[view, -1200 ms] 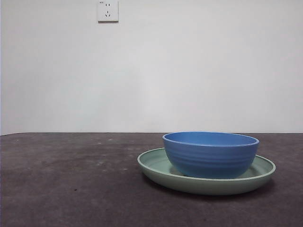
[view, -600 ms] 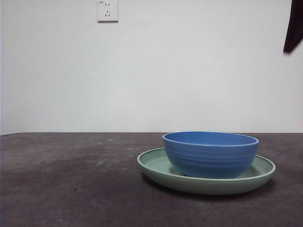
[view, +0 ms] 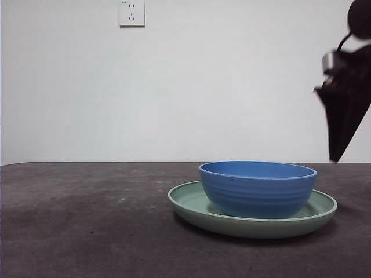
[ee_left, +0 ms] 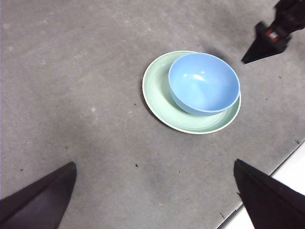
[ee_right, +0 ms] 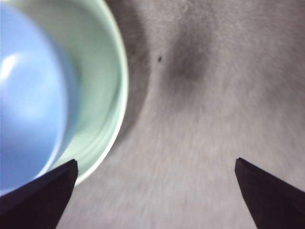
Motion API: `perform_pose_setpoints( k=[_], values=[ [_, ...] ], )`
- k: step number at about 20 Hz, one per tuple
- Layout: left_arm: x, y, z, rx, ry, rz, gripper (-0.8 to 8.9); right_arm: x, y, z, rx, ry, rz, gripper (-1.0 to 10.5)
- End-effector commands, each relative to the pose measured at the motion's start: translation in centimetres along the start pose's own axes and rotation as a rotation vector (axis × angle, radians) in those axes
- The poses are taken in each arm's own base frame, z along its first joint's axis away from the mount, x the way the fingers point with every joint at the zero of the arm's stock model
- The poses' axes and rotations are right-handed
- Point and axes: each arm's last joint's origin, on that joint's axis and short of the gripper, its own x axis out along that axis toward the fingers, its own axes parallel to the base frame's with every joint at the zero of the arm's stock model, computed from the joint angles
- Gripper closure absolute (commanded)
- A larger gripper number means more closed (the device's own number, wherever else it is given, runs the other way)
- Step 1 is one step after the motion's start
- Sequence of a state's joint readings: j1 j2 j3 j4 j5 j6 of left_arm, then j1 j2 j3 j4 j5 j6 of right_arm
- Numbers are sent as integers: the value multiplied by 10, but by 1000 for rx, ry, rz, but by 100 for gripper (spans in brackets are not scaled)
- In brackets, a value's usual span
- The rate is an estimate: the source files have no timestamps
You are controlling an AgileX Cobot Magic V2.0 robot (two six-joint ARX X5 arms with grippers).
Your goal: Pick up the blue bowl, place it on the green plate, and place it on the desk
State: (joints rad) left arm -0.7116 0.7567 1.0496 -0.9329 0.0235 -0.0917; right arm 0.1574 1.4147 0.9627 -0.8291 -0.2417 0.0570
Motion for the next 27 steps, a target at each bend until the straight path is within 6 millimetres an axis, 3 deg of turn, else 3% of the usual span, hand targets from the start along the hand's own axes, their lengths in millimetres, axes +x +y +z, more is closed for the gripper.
perform_pose_setpoints(
  k=[1,7,10,22,27],
  values=[
    [-3,-1,2,1,-19,-4,282,15,-2,12,-17,8,2,409],
    [-10,-4,0,0,-35,-94,283,43,-4,23,-18,16,93,423],
    [-11,-4,0,1,-43,-98,283,44,-3,26,-32,-10,101,547],
    [-11,-4,1,2,-47,-99,283,44,1,33,-64,-84,114,570],
    [-11,-4,1,2,-48,-99,283,53,-1,34,-56,-61,117,629]
  ],
)
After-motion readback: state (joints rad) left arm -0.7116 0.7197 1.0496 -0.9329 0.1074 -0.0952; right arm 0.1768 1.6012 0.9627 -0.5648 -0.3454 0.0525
